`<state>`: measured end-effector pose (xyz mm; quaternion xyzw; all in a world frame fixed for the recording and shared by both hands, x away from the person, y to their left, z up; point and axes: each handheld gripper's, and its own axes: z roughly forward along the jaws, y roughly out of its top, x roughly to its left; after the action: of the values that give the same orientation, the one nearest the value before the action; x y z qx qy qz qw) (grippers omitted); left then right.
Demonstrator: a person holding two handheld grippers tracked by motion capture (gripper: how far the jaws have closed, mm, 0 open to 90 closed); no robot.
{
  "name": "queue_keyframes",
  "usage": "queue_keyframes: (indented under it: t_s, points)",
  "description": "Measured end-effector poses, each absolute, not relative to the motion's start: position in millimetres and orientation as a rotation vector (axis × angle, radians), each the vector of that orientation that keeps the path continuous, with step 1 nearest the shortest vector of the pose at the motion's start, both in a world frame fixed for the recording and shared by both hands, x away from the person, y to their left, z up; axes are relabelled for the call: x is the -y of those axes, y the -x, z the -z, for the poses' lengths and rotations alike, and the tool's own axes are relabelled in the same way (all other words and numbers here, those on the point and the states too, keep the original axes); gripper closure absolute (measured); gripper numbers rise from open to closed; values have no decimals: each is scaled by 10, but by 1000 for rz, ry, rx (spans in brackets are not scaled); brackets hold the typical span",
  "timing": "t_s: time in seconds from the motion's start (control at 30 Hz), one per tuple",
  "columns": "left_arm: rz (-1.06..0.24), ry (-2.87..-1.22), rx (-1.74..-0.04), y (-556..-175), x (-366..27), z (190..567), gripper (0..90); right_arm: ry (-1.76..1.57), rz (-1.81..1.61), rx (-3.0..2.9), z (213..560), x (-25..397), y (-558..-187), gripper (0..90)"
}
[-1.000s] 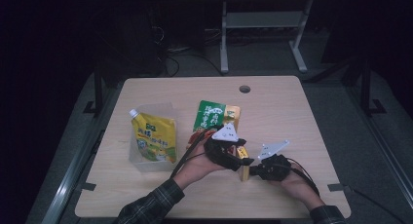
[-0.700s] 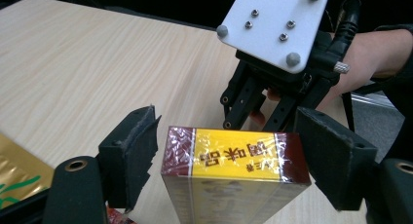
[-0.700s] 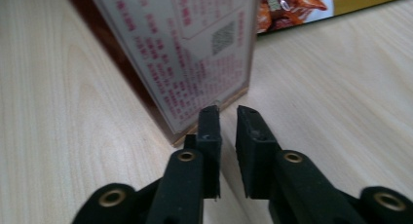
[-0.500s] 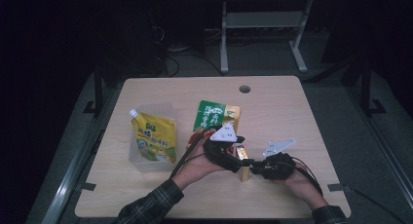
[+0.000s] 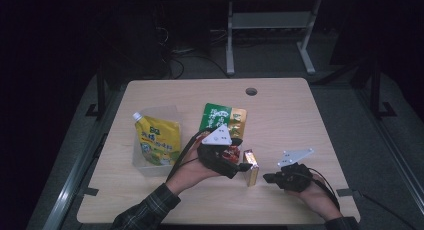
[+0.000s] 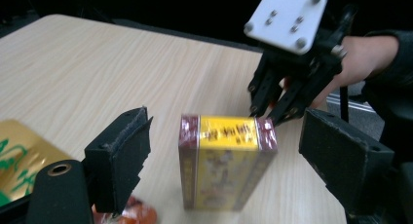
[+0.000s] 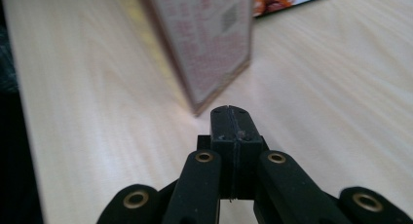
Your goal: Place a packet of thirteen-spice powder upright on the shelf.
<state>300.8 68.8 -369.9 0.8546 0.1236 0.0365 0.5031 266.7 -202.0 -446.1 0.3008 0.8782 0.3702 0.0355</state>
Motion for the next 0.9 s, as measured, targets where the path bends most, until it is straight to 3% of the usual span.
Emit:
queue_keyframes:
  t_s: [0.57, 0.9]
  points:
    - [-37, -2157, -432, -2597, -1395, 4225, 185, -863, -1059, -2787, 4546, 1725, -2602, 898]
    - [-4, -2167, -434, -2471, -1467, 4304, 178, -879, -1036, -2776, 4558, 1719, -2642, 898]
